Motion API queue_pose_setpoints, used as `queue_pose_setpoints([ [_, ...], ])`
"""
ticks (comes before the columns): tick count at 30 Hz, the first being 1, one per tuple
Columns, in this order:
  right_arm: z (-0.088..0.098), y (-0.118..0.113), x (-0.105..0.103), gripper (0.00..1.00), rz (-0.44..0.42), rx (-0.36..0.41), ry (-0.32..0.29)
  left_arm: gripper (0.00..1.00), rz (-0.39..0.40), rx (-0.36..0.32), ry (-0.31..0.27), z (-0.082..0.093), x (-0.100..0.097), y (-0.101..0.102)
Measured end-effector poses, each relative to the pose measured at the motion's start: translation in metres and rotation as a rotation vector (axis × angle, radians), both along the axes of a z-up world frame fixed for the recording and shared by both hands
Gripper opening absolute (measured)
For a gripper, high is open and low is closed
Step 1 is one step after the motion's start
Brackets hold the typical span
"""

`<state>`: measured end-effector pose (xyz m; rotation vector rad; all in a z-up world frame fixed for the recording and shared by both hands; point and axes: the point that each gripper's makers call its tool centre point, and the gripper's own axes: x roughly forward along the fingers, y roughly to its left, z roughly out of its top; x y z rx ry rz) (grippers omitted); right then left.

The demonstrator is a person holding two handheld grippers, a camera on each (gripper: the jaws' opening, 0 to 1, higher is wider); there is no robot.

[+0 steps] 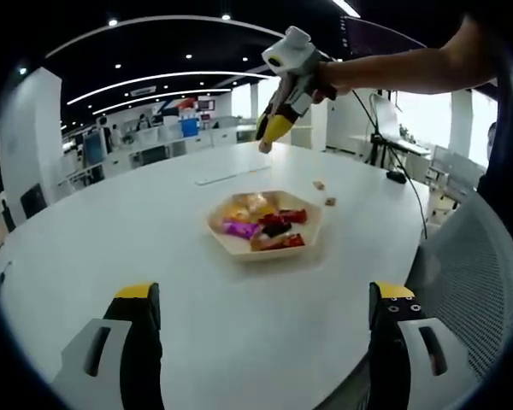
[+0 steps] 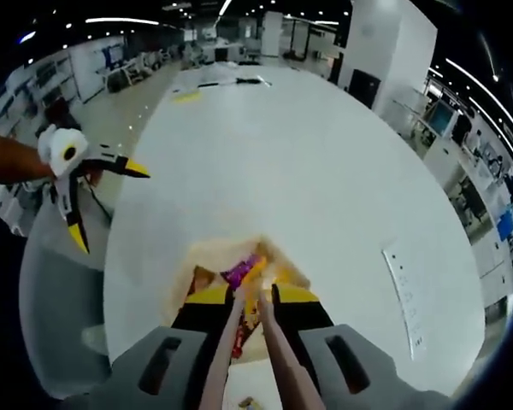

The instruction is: Place the target food into the container with the food tongs after gripping and lifting it, then release it inside without dropping or visibly crushing the food.

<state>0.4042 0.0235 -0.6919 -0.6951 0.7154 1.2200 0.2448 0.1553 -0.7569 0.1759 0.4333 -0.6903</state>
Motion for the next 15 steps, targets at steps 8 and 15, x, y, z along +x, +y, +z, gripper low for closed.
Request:
queue_pose_setpoints([
  [8, -0.003, -0.008, -0.007, 0.2, 0.01, -0.01, 0.011, 0.99, 0.002, 0.0, -0.001, 0.0, 0.0, 0.001],
  [15, -0.001, -0.019, -0.009, 0.2, 0.011, 0.005, 0.011, 0.99, 0.008, 0.0, -0.005, 0.001, 0.001, 0.002],
])
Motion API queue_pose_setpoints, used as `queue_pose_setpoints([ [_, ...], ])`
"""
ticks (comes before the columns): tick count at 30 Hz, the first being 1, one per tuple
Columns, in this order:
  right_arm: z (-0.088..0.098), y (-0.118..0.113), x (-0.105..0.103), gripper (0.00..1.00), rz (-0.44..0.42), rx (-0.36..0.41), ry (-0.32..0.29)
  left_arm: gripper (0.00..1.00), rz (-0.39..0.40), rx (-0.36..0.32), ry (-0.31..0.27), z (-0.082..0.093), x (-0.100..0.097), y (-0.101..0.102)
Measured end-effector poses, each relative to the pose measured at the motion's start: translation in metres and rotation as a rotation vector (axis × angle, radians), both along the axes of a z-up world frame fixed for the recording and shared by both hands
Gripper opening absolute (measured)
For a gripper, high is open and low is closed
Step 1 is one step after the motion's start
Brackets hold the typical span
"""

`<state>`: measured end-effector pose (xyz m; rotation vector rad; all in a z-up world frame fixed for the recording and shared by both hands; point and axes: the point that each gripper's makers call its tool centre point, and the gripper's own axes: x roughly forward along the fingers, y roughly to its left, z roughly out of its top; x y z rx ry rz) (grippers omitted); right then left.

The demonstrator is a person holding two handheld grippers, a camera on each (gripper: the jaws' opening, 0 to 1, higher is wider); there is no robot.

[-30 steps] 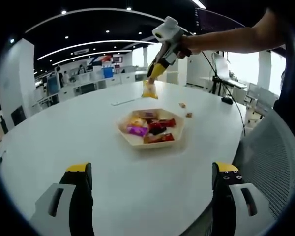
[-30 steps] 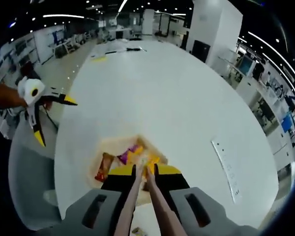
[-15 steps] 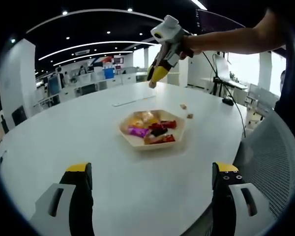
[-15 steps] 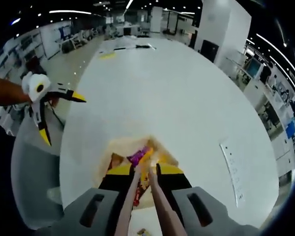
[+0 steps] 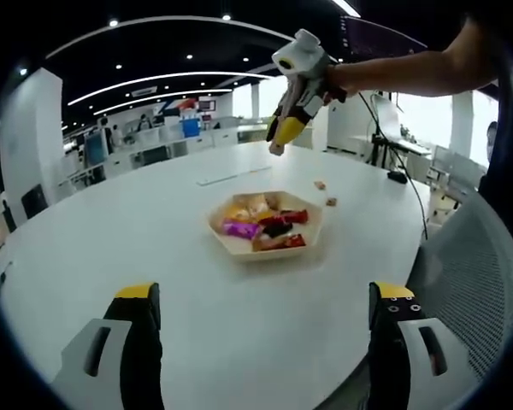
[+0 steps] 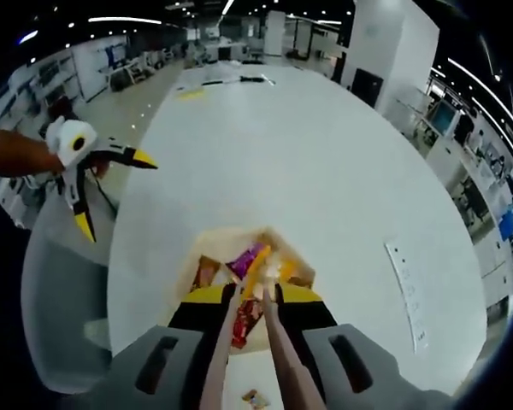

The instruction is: Place the target food into the container with the food tongs after gripping and lifting it, then release it inside without dropping or visibly crushing the food.

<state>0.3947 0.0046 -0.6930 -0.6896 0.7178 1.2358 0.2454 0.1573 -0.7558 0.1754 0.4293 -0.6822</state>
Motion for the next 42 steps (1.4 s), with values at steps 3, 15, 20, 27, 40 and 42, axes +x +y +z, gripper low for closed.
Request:
queue_pose_setpoints([
  [3, -0.001, -0.005, 0.0, 0.21, -0.004, -0.001, 0.005, 0.99, 0.0, 0.001, -0.001, 0.0, 0.0, 0.0],
  [15, -0.001, -0.04, 0.002, 0.22, -0.039, 0.006, 0.0, 0.99, 0.003, 0.003, 0.002, 0.0, 0.0, 0.0],
  [20, 0.001, -0.057, 0.005, 0.23, -0.054, 0.029, -0.016, 0.99, -0.001, 0.009, 0.007, -0.002, 0.0, 0.0],
  [27, -0.003, -0.08, 0.008, 0.24, -0.069, 0.028, -0.034, 0.99, -0.007, 0.019, 0.016, -0.005, -0.001, -0.001],
  [40, -0.018, -0.12, -0.002, 0.25, -0.06, 0.006, -0.018, 0.99, -0.016, 0.031, 0.031, -0.009, -0.002, -0.002],
  [42, -0.019, -0.126, -0.003, 0.25, -0.06, 0.002, -0.013, 0.99, -0.019, 0.033, 0.033, -0.009, -0.002, -0.003],
])
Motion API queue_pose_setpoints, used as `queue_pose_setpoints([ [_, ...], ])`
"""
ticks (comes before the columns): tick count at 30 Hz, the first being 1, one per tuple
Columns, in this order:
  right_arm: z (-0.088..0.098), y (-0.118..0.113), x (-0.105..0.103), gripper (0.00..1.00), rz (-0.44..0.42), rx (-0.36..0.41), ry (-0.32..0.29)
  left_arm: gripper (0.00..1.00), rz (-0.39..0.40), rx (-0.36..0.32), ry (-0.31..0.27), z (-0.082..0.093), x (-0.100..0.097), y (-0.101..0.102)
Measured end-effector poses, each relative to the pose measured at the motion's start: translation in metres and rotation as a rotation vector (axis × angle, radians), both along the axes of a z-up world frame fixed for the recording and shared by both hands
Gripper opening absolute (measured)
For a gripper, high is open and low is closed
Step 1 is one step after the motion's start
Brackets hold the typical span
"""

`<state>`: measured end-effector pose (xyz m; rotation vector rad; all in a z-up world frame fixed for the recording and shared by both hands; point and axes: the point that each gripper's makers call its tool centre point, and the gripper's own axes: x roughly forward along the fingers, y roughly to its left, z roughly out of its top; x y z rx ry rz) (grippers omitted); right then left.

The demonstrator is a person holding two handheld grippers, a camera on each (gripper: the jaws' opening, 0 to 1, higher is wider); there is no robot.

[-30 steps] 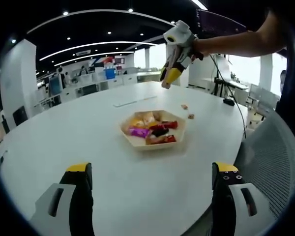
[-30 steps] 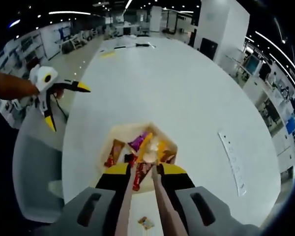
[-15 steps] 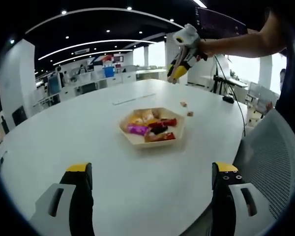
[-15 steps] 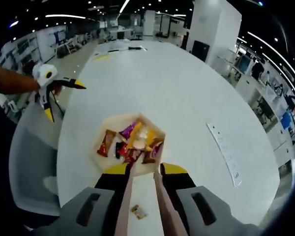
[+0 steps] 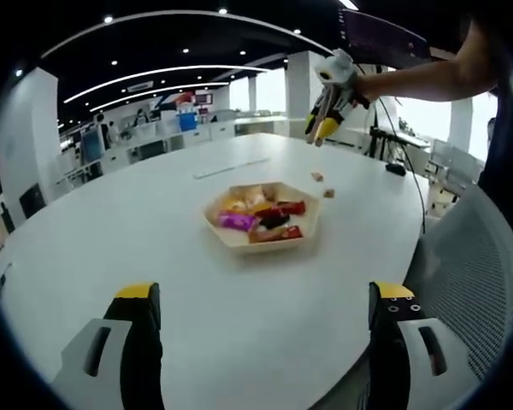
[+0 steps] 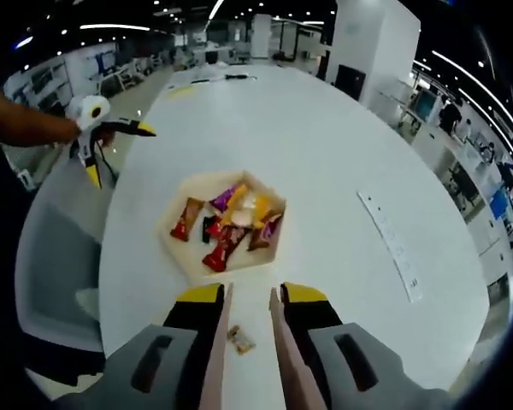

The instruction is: Place the target food into the container with the food tongs after gripping and lifting it, then release it inside without dropping or visibly crushing the food.

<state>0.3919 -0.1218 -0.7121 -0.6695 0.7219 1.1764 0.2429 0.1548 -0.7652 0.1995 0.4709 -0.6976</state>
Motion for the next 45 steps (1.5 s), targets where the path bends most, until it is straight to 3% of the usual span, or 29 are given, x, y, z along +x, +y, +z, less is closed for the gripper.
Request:
queue_pose_setpoints([
  [9, -0.002, -0.02, -0.001, 0.26, -0.012, -0.015, -0.014, 0.99, 0.003, -0.002, 0.004, -0.001, 0.001, 0.001],
  [22, -0.008, -0.026, -0.002, 0.27, -0.02, -0.012, -0.004, 0.99, -0.001, -0.002, 0.01, -0.003, 0.0, 0.001],
  [45, -0.055, -0.027, -0.02, 0.26, 0.032, 0.009, -0.01, 0.99, 0.002, -0.004, 0.002, -0.001, 0.0, 0.0],
])
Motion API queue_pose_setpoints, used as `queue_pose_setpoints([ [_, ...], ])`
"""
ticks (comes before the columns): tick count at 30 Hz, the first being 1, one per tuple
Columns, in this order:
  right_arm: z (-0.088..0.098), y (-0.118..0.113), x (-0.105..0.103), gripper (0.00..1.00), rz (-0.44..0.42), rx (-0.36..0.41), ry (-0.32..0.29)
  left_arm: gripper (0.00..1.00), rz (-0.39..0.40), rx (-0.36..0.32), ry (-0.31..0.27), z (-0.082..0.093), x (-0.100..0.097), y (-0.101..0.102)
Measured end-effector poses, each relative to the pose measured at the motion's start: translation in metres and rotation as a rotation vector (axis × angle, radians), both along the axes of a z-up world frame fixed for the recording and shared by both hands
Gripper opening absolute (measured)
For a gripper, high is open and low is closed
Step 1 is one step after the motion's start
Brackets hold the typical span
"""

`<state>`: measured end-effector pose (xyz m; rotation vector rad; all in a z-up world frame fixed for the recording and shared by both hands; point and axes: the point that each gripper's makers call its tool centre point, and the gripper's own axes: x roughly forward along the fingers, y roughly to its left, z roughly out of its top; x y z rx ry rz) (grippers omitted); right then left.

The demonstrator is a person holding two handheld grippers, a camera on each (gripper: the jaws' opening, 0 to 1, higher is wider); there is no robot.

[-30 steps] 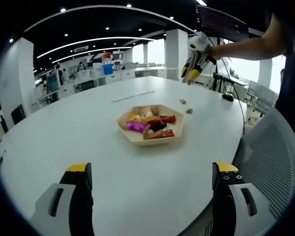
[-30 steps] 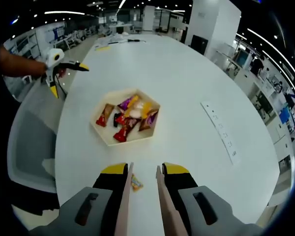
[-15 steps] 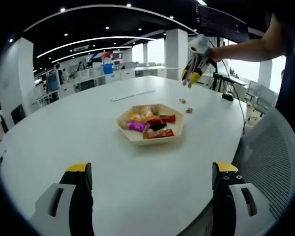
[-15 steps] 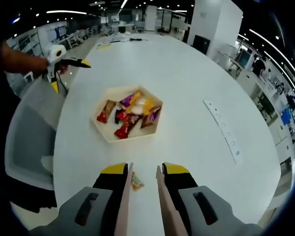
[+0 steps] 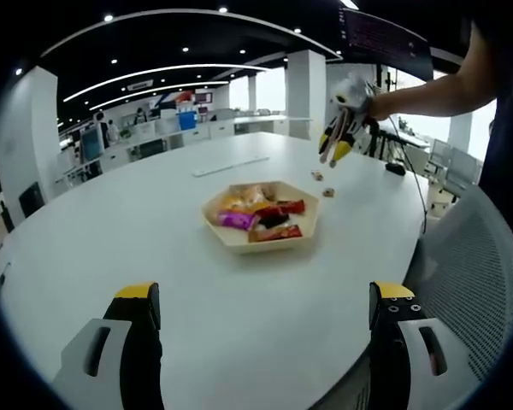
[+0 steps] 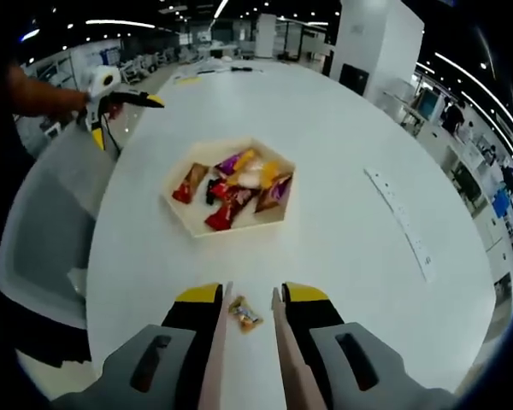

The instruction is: Place the target food into the container with the food tongs after gripping and lifting it, then release it inside without dropping or visibly crushing the food.

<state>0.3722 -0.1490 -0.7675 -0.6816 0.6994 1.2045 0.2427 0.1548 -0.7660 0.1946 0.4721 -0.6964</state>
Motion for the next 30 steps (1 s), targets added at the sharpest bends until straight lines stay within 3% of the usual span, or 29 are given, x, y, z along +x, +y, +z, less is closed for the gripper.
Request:
queue_pose_setpoints([
  [11, -0.037, -0.007, -0.005, 0.27, 0.019, -0.04, 0.034, 0.99, -0.004, -0.004, 0.002, 0.0, 0.0, 0.0],
  [30, -0.065, -0.005, 0.0, 0.25, 0.028, -0.091, 0.046, 0.99, -0.003, -0.004, 0.007, 0.001, 0.0, -0.001],
])
